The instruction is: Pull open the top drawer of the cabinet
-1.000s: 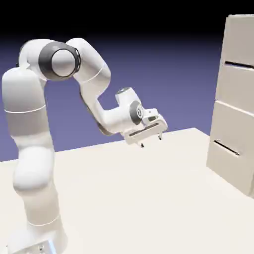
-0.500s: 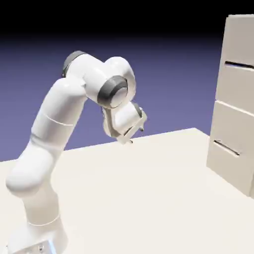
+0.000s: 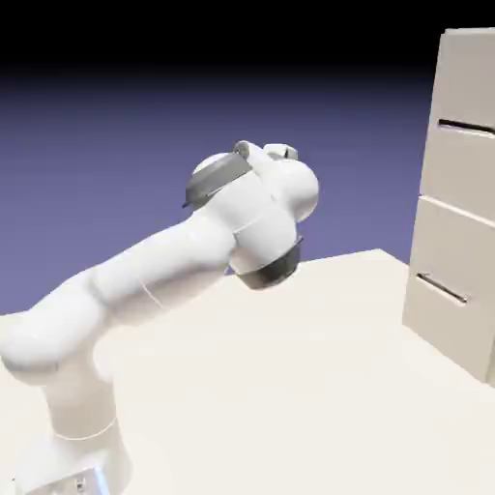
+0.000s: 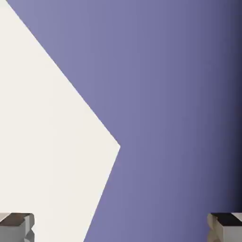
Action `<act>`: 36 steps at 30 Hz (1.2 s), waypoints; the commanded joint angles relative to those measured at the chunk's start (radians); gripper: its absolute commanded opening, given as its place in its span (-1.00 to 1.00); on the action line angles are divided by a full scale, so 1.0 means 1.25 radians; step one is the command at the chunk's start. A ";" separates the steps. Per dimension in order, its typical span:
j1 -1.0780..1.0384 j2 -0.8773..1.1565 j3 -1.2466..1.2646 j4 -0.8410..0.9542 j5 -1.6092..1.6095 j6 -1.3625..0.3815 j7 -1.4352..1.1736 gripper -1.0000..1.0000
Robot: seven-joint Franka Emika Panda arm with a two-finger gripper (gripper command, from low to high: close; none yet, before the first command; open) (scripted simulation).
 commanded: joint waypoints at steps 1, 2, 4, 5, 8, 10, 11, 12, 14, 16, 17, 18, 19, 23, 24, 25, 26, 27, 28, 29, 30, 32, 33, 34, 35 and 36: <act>-0.011 0.027 0.026 0.016 -0.035 -0.009 -0.007 0.00; -0.022 0.055 0.051 0.033 -0.070 -0.018 -0.014 0.00; -0.043 0.109 0.103 0.066 -0.139 -0.037 -0.029 0.00; -0.054 0.137 0.129 0.082 -0.174 -0.046 -0.036 0.00; -0.086 0.219 0.206 0.132 -0.278 -0.073 -0.057 0.00; -0.108 0.273 0.257 0.165 -0.348 -0.092 -0.071 0.00; -0.118 0.301 0.283 0.181 -0.383 -0.101 -0.078 0.00; -0.129 0.328 0.309 0.197 -0.418 -0.110 -0.086 0.00; -0.137 0.349 0.328 0.210 -0.444 -0.117 -0.091 0.00; -0.105 0.344 0.327 0.268 -0.442 -0.093 -0.105 0.00; -0.088 0.342 0.326 0.297 -0.441 -0.081 -0.113 0.00; -0.072 0.339 0.326 0.326 -0.441 -0.069 -0.120 0.00; -0.056 0.337 0.325 0.355 -0.440 -0.057 -0.127 0.00; -0.007 0.329 0.323 0.442 -0.437 -0.020 -0.149 -1.00; -0.007 0.329 0.323 0.442 -0.437 -0.020 -0.149 -1.00; -0.023 0.332 0.324 0.413 -0.439 -0.032 -0.141 -1.00; -0.039 0.335 0.324 0.384 -0.441 -0.044 -0.134 -1.00; -0.055 0.338 0.325 0.355 -0.442 -0.057 -0.126 -1.00; -0.071 0.341 0.326 0.326 -0.443 -0.069 -0.119 -1.00; -0.087 0.343 0.327 0.297 -0.444 -0.081 -0.113 -1.00; -0.104 0.346 0.328 0.268 -0.445 -0.093 -0.106 -1.00; -0.136 0.352 0.330 0.210 -0.446 -0.118 -0.094 -1.00; -0.152 0.354 0.332 0.181 -0.445 -0.130 -0.088 -1.00; -0.169 0.357 0.334 0.152 -0.445 -0.143 -0.082 -1.00; -0.185 0.360 0.336 0.123 -0.444 -0.155 -0.076 -1.00; -0.201 0.362 0.338 0.094 -0.443 -0.167 -0.070 -1.00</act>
